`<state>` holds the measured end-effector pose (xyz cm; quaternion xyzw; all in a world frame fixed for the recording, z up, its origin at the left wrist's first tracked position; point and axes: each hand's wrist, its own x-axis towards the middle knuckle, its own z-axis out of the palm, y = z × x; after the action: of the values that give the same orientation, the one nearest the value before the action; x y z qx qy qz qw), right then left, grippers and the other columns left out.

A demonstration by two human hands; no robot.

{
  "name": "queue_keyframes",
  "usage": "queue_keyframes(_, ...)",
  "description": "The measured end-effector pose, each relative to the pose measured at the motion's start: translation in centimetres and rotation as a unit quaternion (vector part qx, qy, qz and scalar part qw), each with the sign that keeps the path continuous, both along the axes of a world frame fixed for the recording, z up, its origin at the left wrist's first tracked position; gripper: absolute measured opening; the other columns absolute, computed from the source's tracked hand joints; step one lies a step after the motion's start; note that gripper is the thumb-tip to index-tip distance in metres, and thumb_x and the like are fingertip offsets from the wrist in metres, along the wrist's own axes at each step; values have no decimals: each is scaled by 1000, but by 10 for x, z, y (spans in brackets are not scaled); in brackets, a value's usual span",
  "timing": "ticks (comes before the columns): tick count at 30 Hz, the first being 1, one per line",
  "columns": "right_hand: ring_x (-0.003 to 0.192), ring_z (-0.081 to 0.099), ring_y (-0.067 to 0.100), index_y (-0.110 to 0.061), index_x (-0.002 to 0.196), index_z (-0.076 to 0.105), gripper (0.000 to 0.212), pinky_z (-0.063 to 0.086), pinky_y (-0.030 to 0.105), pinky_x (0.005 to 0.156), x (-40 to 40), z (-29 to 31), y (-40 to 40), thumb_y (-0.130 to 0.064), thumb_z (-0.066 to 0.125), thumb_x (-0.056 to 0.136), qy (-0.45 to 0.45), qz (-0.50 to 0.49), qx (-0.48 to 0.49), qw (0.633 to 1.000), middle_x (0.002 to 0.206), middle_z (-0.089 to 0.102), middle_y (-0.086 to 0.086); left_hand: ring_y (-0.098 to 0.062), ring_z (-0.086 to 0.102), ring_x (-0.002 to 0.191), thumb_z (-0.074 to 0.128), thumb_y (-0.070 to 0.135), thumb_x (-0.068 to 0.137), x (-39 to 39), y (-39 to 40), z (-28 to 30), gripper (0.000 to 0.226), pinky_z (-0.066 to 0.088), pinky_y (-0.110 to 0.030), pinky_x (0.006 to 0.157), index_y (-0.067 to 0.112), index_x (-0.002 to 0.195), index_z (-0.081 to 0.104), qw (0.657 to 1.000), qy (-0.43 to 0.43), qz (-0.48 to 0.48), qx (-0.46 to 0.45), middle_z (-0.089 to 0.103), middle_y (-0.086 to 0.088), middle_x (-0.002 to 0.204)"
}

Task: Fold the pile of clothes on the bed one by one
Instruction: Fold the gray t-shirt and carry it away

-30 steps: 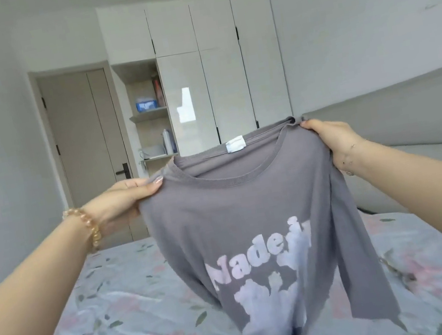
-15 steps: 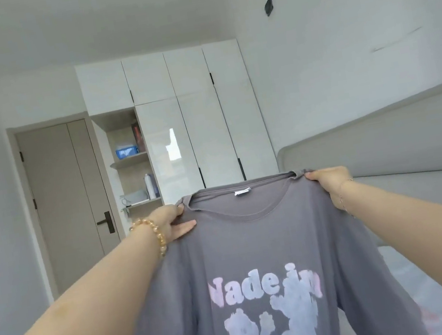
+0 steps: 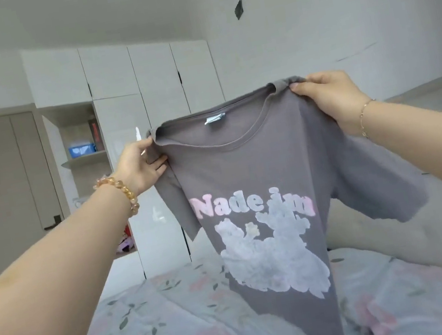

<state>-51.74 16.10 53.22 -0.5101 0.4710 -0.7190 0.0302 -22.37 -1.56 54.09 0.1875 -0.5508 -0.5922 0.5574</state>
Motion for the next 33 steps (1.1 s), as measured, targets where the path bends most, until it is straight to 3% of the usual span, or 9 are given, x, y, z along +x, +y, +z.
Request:
queue_keyframes(9,48,28,8,-15,61,41,41,21,21,44,161,-220,-25,-28,62,93,140,99,259,951,55,33,-2,-26,60,110,45,20,85,131,-70,-242,22,39,-35,105,17,104,57,973,-82,54,208,63,-4,107)
queue_keyframes(12,47,24,4,-17,58,32,47,21,20,47,218,-305,-43,-24,61,93,176,155,303,924,52,26,-9,-23,61,81,44,16,83,186,-79,-324,11,48,-33,83,13,85,55,956,-97,87,262,58,-5,92)
queue_keyframes(15,53,29,6,-10,61,33,45,24,25,53,278,-382,-57,-24,58,95,198,226,351,887,57,29,-2,-16,45,54,37,12,81,243,-84,-393,16,41,-27,60,14,67,44,942,-83,113,306,57,-8,89)
queue_keyframes(19,53,33,11,-15,61,32,43,28,31,56,358,-453,-69,-26,54,96,213,297,389,846,56,33,0,-21,54,79,33,11,82,307,-88,-453,17,46,-29,76,10,82,50,920,-24,143,365,58,-9,101)
queue_keyframes(23,62,42,19,-19,67,40,32,34,39,61,434,-489,-72,-27,51,97,290,336,370,816,64,47,1,-22,58,83,41,10,69,344,-97,-466,5,46,-34,85,14,71,45,916,67,165,360,57,-3,82)
queue_keyframes(26,72,39,24,-17,80,42,20,29,35,62,473,-501,-79,-23,45,99,353,317,353,806,80,50,8,-15,53,68,43,5,88,365,-98,-476,14,44,-25,72,12,82,54,919,-50,179,348,51,-3,80)
queue_keyframes(28,75,38,24,-15,84,43,17,28,34,64,482,-510,-85,-21,42,101,395,300,365,788,86,51,11,-15,47,68,39,0,94,373,-94,-489,26,39,-26,69,9,111,57,909,-190,180,325,48,-6,78)
queue_keyframes(30,83,47,29,-12,90,54,18,36,35,70,482,-523,-87,-22,44,101,409,318,398,757,92,55,11,-22,53,85,39,-2,94,374,-83,-503,40,37,-31,80,11,130,51,888,-279,195,309,56,-13,94)
queue_keyframes(33,113,57,19,-11,122,64,29,43,30,98,470,-530,-74,-21,53,98,344,419,446,712,123,64,5,-23,50,106,49,0,89,368,-58,-512,40,37,-29,86,9,128,54,856,-362,264,257,54,-9,119)
